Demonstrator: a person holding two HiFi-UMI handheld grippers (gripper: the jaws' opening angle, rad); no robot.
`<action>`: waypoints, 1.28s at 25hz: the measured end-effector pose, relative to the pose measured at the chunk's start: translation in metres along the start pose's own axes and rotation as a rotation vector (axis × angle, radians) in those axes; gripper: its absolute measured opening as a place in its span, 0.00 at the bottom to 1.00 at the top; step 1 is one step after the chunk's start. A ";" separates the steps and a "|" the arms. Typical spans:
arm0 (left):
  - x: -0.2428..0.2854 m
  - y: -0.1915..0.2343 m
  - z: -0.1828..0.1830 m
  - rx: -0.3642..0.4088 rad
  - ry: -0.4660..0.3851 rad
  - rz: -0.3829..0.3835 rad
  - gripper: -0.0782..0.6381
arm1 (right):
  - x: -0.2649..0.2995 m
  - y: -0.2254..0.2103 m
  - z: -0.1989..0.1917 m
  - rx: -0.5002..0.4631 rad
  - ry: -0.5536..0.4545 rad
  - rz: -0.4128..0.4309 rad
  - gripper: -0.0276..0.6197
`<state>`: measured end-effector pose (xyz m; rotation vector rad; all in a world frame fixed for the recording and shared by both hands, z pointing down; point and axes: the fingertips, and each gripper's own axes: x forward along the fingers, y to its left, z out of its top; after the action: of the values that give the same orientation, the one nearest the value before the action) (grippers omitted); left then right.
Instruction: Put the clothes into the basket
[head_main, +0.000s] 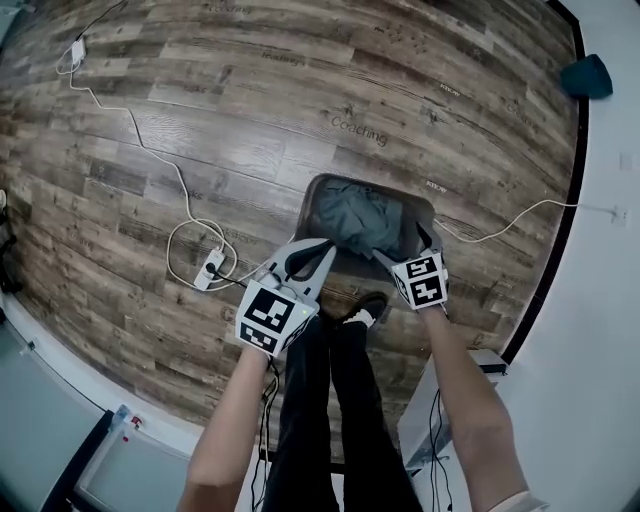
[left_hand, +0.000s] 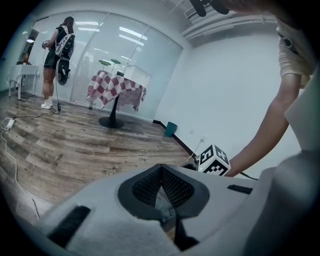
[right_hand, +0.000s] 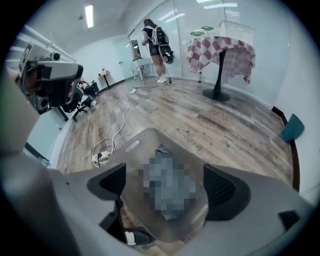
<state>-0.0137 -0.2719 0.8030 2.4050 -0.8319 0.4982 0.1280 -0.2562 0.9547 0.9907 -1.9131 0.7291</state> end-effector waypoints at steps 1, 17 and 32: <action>0.002 -0.003 0.000 -0.004 0.001 -0.003 0.13 | -0.004 0.000 -0.001 0.003 -0.002 -0.002 0.77; 0.007 -0.014 0.029 0.094 0.003 0.043 0.13 | -0.051 0.015 0.010 0.112 -0.048 -0.047 0.77; -0.027 -0.064 0.079 0.054 0.071 0.051 0.13 | -0.187 0.037 0.069 0.279 -0.167 -0.118 0.76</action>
<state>0.0207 -0.2647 0.7038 2.4053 -0.8610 0.6304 0.1307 -0.2232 0.7545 1.3624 -1.9077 0.8844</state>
